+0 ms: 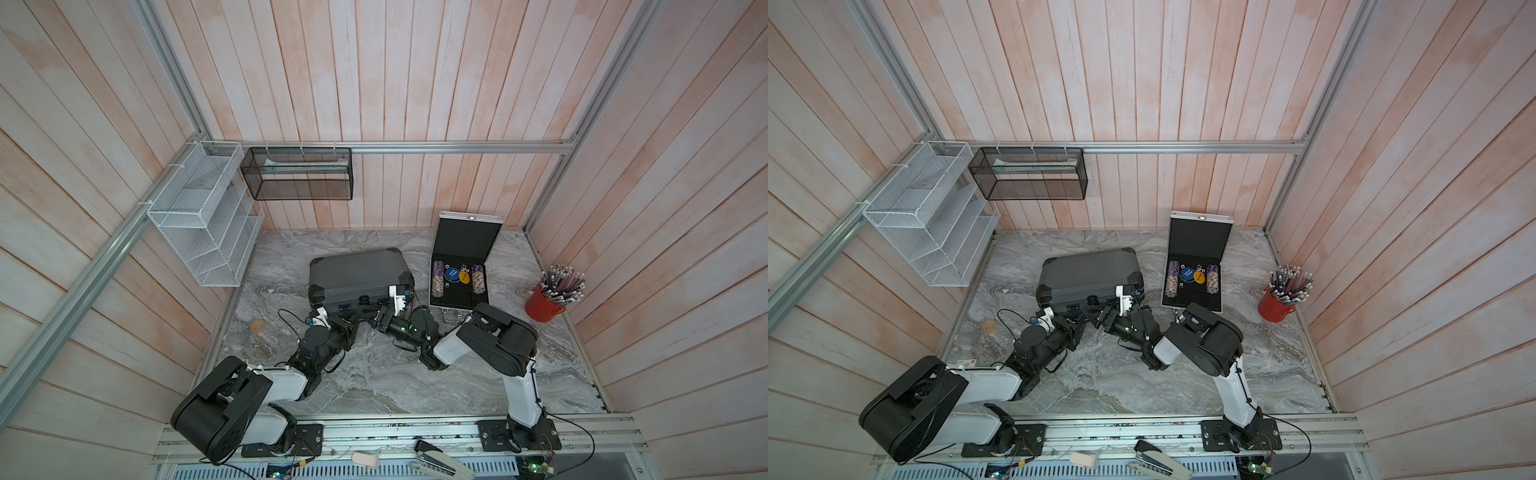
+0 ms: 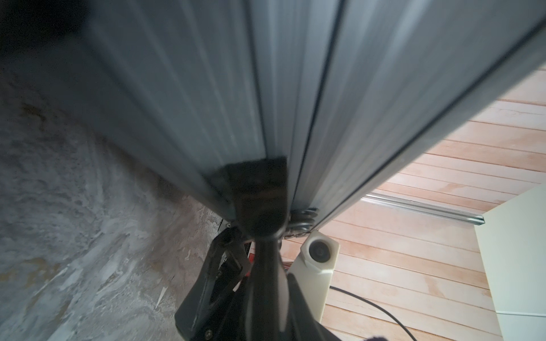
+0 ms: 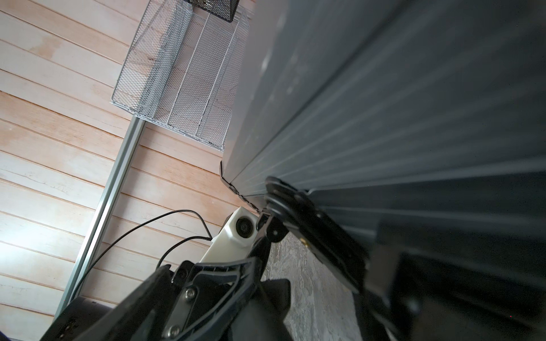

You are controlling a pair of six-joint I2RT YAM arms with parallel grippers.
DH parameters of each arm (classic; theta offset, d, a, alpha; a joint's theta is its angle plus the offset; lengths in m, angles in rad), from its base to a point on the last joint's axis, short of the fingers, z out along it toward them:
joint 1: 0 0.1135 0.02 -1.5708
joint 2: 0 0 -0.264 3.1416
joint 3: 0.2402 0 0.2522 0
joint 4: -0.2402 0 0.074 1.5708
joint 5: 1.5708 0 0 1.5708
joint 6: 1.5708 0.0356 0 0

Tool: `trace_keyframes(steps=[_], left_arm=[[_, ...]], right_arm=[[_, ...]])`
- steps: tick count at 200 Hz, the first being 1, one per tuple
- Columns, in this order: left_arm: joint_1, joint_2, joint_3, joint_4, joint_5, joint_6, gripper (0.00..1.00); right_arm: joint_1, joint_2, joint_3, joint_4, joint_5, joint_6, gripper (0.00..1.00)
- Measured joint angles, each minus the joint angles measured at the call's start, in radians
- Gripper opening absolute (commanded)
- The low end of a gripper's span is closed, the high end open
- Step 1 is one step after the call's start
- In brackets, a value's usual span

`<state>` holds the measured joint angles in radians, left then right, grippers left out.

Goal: Open the poker set cases
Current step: Open the fastener on the poker set case.

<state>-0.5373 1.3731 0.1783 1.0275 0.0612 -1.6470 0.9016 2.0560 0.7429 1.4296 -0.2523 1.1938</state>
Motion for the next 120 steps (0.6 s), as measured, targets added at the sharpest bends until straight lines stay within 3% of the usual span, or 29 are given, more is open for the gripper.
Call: trace_keyframes(steps=[120], left_arm=[[-0.006, 0.039, -0.012, 0.065, 0.009, -0.003, 0.05]], right_arm=[[-0.002, 0.000, -0.024, 0.023, 0.000, 0.013, 0.92]])
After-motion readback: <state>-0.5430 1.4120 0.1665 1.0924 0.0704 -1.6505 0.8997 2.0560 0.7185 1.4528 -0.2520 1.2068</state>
